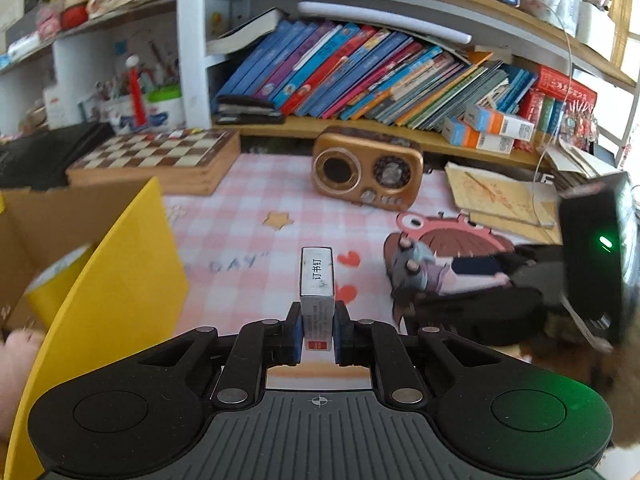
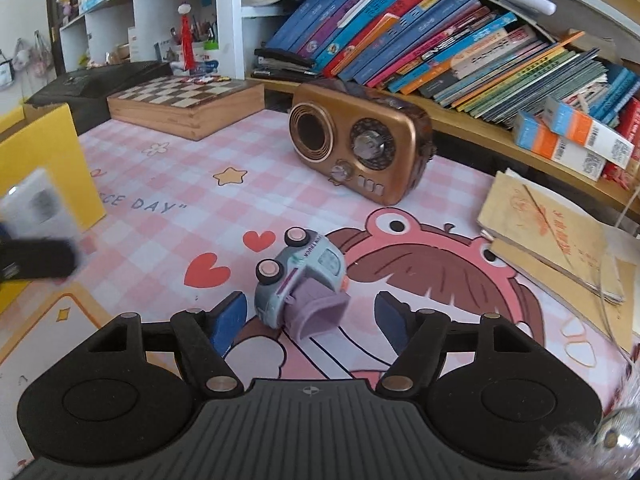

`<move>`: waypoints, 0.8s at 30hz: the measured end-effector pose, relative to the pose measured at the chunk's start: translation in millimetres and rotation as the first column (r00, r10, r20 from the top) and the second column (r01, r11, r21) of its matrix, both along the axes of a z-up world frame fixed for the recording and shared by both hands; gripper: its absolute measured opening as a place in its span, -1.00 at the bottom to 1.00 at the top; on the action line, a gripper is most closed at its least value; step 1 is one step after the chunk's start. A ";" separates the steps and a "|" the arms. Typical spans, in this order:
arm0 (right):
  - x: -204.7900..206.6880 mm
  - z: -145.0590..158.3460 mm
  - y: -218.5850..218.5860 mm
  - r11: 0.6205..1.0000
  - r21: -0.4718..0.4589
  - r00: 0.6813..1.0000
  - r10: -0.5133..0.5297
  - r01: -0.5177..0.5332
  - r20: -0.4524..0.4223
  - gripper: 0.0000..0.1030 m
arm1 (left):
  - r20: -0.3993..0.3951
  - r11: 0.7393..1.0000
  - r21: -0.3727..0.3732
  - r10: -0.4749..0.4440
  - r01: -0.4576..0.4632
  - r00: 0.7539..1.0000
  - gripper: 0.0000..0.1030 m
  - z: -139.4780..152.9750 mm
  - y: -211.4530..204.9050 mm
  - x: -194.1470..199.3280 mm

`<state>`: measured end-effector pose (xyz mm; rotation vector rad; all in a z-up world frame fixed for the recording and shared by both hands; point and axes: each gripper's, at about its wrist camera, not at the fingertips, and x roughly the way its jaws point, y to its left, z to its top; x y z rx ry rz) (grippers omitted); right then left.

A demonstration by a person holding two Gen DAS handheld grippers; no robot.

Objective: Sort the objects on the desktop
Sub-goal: 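Carry the white box and toy truck with both tools toward the yellow box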

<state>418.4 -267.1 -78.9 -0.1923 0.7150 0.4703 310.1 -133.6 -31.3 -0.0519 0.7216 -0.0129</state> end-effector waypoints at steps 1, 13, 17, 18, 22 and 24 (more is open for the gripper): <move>2.2 -1.9 1.2 1.000 -0.001 1.000 -0.002 0.002 -0.002 0.33 | -0.004 1.000 -0.005 0.004 -0.004 1.000 -0.75 0.4 1.6 -3.2; 14.6 -9.1 5.5 0.999 0.038 0.999 -0.015 0.017 -0.036 -0.02 | 0.019 0.999 -0.034 0.008 -0.007 1.000 -0.75 15.0 4.1 -27.0; 7.3 -3.3 2.0 0.998 0.058 0.999 -0.024 0.026 -0.042 -0.02 | 0.028 0.999 -0.035 0.001 0.000 1.000 -0.75 18.7 3.3 -32.7; 3.7 -0.9 0.9 0.998 0.062 0.999 -0.027 0.029 -0.040 -0.02 | 0.030 0.999 -0.036 0.000 0.001 1.000 -0.75 19.5 3.2 -33.9; -11.8 9.6 -4.1 0.996 0.081 0.999 -0.037 0.040 -0.036 -0.03 | 0.045 0.999 -0.040 -0.012 0.014 0.999 -0.75 23.3 2.7 -39.5; -20.3 14.5 -7.5 0.995 0.091 0.998 -0.047 0.051 -0.039 -0.03 | 0.053 0.999 -0.043 -0.017 0.019 0.998 -0.75 24.6 2.8 -42.5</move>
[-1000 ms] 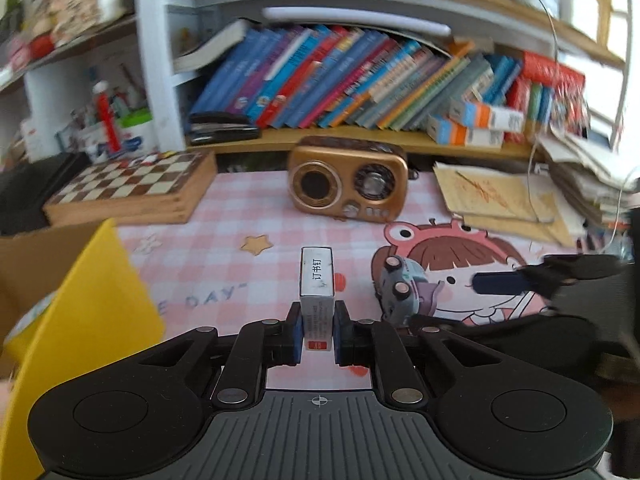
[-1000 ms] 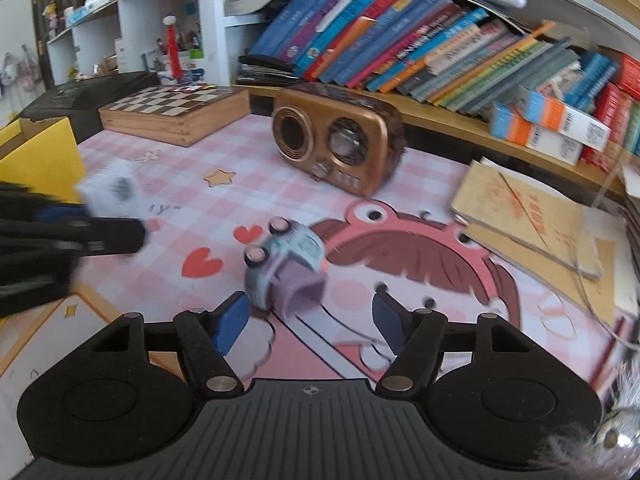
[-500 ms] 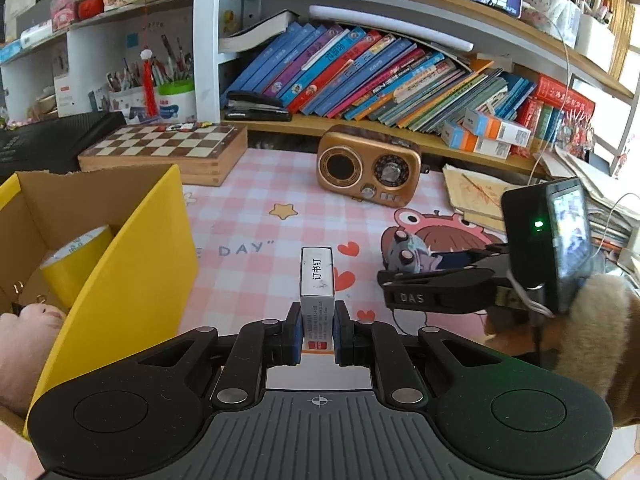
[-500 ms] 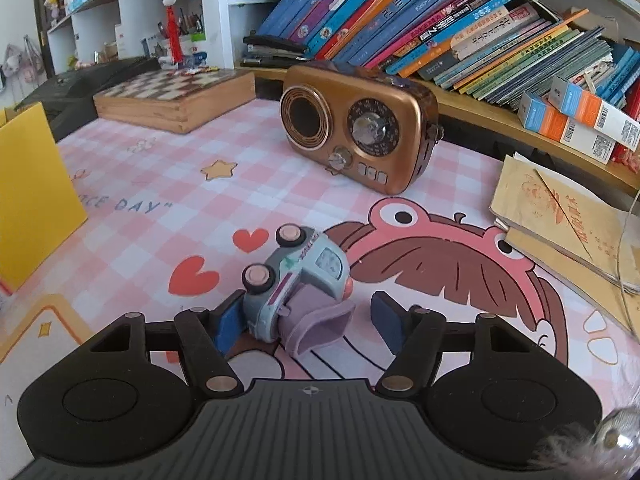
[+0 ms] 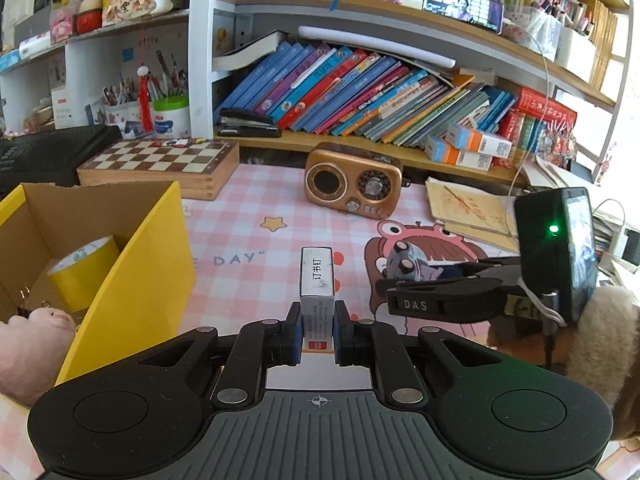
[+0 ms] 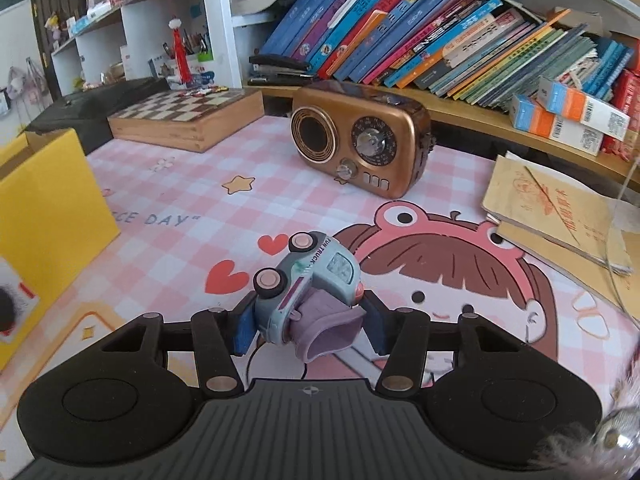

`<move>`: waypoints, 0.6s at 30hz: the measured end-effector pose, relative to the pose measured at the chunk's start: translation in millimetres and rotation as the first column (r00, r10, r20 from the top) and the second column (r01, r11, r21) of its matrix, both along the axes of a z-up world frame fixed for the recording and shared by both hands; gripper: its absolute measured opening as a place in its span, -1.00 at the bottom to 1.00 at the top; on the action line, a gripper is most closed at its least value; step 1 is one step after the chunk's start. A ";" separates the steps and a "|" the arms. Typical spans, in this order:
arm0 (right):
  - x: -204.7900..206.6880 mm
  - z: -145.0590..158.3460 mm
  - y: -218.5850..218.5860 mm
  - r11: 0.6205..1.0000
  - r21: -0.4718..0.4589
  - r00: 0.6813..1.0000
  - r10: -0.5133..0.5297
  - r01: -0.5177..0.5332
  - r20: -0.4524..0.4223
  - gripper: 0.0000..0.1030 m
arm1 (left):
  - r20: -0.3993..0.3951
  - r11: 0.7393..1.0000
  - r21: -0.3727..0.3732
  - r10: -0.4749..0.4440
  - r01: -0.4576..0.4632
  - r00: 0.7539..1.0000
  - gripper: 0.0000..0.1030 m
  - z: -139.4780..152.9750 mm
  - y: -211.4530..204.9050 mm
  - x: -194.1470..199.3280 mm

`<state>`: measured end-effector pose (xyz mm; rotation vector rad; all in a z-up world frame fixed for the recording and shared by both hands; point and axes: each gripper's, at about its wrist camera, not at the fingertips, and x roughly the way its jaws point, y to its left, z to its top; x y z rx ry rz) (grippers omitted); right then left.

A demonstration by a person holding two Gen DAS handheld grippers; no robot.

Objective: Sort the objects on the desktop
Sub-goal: 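Carry the white box and toy truck with both tools toward the yellow box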

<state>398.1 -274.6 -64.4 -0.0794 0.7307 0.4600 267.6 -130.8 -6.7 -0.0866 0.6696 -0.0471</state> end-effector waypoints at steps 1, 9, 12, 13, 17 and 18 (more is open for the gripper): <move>-3.9 1.9 -1.2 1.000 0.004 1.000 -0.004 0.004 -0.001 -0.03 | 0.003 1.000 -0.002 -0.002 0.002 1.000 -0.75 0.6 0.1 -2.1; -46.7 23.8 -8.5 0.999 0.032 1.000 -0.027 0.027 0.007 -0.02 | 0.038 0.999 -0.031 -0.012 0.013 0.999 -0.75 8.7 5.1 -22.9; -67.9 33.0 -9.8 0.999 0.037 0.999 -0.033 0.032 0.019 -0.02 | 0.051 0.999 -0.043 -0.026 0.028 0.998 -0.75 10.9 7.3 -31.0; -74.9 36.0 -10.3 0.999 0.038 0.999 -0.035 0.034 0.023 -0.02 | 0.053 0.998 -0.047 -0.030 0.032 0.998 -0.75 11.4 8.4 -33.9; -104.3 47.8 -10.9 0.998 0.041 0.999 -0.046 0.045 0.026 -0.02 | 0.068 0.996 -0.068 -0.048 0.052 0.997 -0.75 14.6 13.7 -47.2; -112.4 50.8 -10.3 0.998 0.041 0.998 -0.049 0.048 0.028 -0.02 | 0.071 0.996 -0.073 -0.053 0.059 0.996 -0.75 15.3 14.9 -50.2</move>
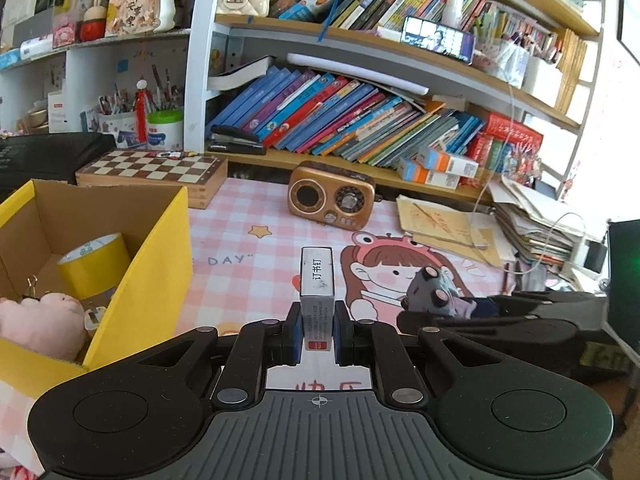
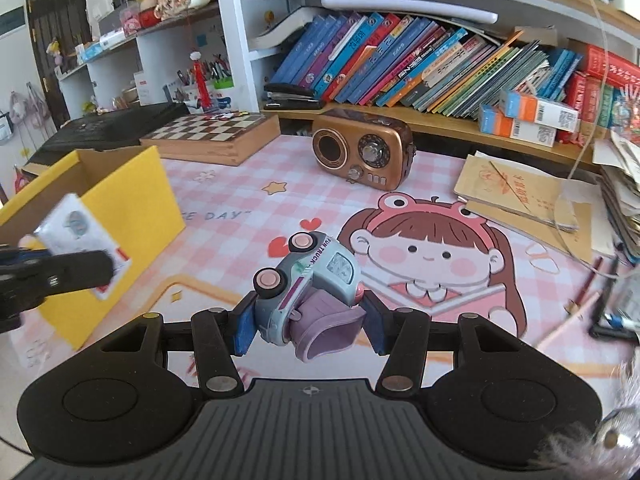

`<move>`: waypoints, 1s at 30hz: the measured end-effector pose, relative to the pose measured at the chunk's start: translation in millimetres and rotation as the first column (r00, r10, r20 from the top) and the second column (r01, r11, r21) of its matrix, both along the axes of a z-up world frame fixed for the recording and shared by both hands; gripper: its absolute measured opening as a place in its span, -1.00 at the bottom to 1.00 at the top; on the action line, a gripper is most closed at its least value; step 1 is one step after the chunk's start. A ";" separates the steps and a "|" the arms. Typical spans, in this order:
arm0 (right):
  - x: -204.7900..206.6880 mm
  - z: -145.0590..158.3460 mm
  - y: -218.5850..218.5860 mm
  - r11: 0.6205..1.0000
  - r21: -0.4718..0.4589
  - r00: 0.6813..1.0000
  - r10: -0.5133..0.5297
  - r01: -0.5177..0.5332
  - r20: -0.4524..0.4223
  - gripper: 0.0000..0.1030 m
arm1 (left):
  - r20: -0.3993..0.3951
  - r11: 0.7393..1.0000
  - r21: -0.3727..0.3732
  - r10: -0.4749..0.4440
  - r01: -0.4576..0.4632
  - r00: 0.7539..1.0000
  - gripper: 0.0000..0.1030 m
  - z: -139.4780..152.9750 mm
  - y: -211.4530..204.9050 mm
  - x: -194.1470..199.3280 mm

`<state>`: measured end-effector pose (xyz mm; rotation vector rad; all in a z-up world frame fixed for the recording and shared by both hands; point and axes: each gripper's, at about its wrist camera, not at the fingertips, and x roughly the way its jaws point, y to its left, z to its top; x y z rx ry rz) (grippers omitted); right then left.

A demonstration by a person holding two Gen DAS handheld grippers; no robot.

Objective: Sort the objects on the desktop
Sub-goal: 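Carry the white box and toy truck with both tools toward the yellow box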

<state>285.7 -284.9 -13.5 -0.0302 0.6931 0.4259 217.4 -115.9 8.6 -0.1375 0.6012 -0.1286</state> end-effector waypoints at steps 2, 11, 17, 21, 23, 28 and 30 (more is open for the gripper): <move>-13.7 4.9 1.3 1.000 0.000 1.000 -0.009 0.009 -0.001 -0.02 | 0.003 1.000 -0.012 -0.012 0.012 1.000 -0.75 0.8 3.4 -7.6; -72.9 18.4 18.4 0.999 -0.006 0.999 -0.050 0.050 -0.005 -0.02 | 0.013 0.996 -0.043 -0.078 0.079 0.997 -0.75 3.3 20.5 -39.8; -101.9 19.9 37.4 0.998 -0.017 0.998 -0.066 0.066 -0.010 -0.02 | 0.016 0.994 -0.054 -0.095 0.096 0.995 -0.75 4.3 39.9 -62.3; -122.0 20.6 52.6 0.998 -0.022 0.998 -0.064 0.063 -0.009 -0.02 | 0.010 0.994 -0.058 -0.096 0.096 0.995 -0.75 4.6 55.3 -79.2; -132.4 19.9 60.3 0.998 -0.024 0.998 -0.062 0.062 -0.013 -0.02 | 0.002 0.994 -0.061 -0.094 0.094 0.996 -0.75 3.7 63.8 -88.5; -157.5 18.0 75.8 0.998 -0.024 0.998 -0.065 0.065 -0.024 -0.02 | -0.015 0.994 -0.064 -0.092 0.090 0.996 -0.75 1.5 81.9 -110.0; -167.7 17.0 82.0 0.998 -0.021 0.997 -0.068 0.067 -0.028 -0.02 | -0.019 0.994 -0.065 -0.094 0.092 0.995 -0.75 0.9 88.1 -118.1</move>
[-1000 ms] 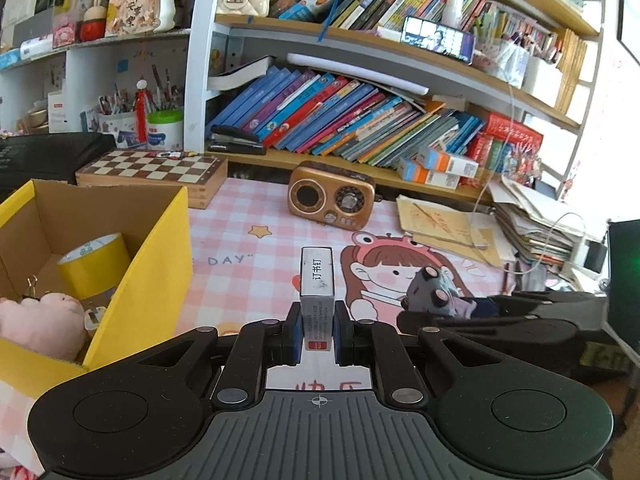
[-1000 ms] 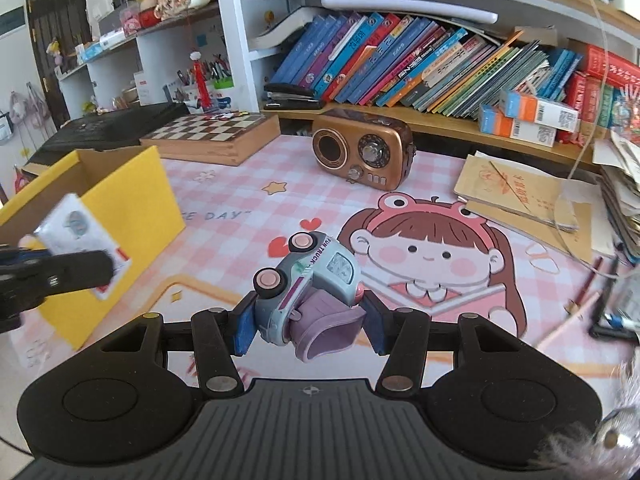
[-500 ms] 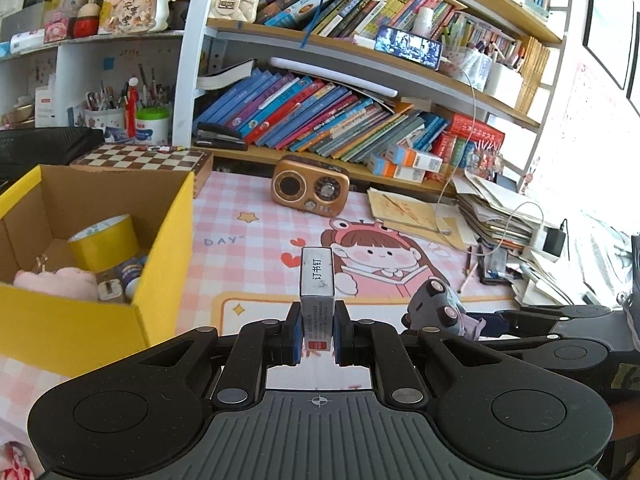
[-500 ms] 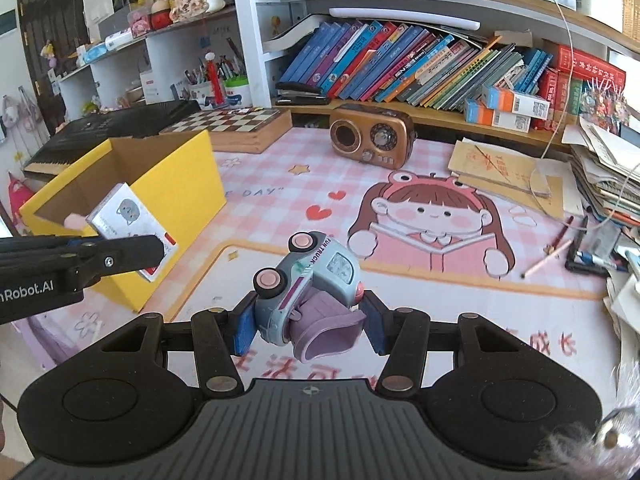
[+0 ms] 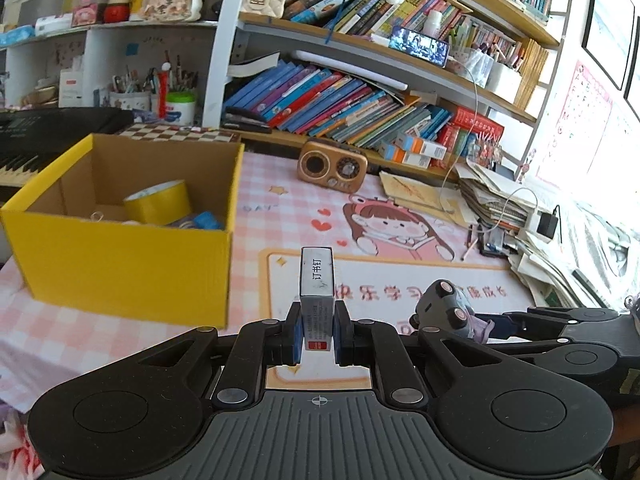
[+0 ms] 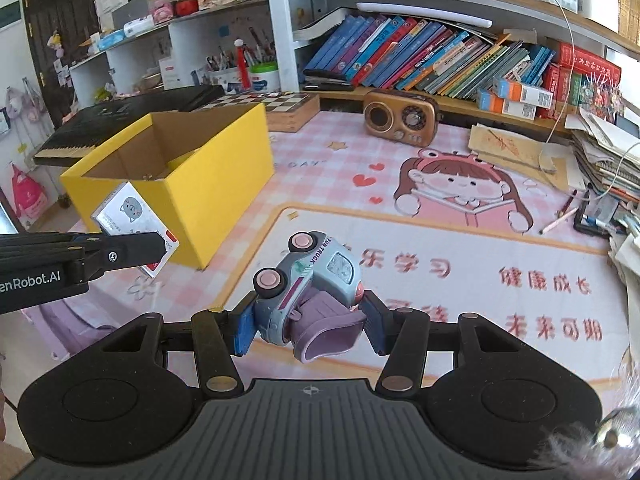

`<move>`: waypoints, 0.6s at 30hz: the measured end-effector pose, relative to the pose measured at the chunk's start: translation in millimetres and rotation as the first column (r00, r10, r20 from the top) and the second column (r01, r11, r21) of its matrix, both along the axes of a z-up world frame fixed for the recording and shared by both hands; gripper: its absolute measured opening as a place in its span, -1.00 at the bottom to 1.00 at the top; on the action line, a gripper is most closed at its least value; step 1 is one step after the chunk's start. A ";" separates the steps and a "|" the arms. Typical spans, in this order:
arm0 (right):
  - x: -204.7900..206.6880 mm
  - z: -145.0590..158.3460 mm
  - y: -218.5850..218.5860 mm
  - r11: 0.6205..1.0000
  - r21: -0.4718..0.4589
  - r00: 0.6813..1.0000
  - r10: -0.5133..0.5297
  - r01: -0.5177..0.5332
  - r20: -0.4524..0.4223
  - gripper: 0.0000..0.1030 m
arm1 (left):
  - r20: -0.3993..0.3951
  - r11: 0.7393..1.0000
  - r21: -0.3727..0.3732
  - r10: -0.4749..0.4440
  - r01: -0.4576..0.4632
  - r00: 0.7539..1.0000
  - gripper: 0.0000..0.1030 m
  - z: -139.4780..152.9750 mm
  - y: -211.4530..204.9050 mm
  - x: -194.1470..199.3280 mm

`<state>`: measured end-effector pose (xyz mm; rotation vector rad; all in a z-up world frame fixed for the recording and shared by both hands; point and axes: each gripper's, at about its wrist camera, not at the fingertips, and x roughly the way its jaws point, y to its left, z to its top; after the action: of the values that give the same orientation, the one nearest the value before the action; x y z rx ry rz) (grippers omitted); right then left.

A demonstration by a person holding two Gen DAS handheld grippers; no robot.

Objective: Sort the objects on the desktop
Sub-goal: 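Carry the white box and toy truck with both tools toward the yellow box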

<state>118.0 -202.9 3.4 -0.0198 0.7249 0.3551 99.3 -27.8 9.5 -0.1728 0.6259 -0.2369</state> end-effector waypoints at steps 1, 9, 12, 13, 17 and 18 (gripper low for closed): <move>-4.9 -0.6 3.4 1.000 0.002 1.000 0.000 0.000 -0.002 -0.02 | -0.001 1.000 0.000 -0.001 0.001 1.000 -0.75 -0.1 2.6 -3.9; -38.7 -5.8 27.6 1.000 0.019 1.000 0.005 -0.004 -0.020 -0.02 | -0.005 1.000 0.003 -0.008 0.008 1.000 -0.75 -1.8 25.7 -35.6; -49.8 -7.4 36.3 1.000 0.024 1.000 0.008 -0.007 -0.025 -0.02 | -0.011 1.000 0.003 -0.006 0.006 1.000 -0.75 -3.5 33.6 -45.3; -52.4 -7.4 39.0 1.000 0.026 1.000 0.010 -0.009 -0.026 -0.02 | -0.013 1.000 0.004 -0.005 0.005 1.000 -0.75 -3.8 36.4 -48.7; -63.6 -6.1 52.4 0.999 0.028 0.999 0.030 -0.030 -0.025 -0.02 | -0.009 1.000 0.007 0.001 -0.001 1.000 -0.75 -3.3 45.8 -61.1; -65.5 -5.5 55.3 0.999 0.028 0.999 0.037 -0.036 -0.023 -0.02 | -0.007 1.000 0.006 0.006 -0.006 1.000 -0.75 -3.3 48.5 -64.5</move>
<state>52.5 -147.6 -2.1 -0.0031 0.7439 0.4009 34.8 20.6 6.2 -0.1697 0.6331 -0.2282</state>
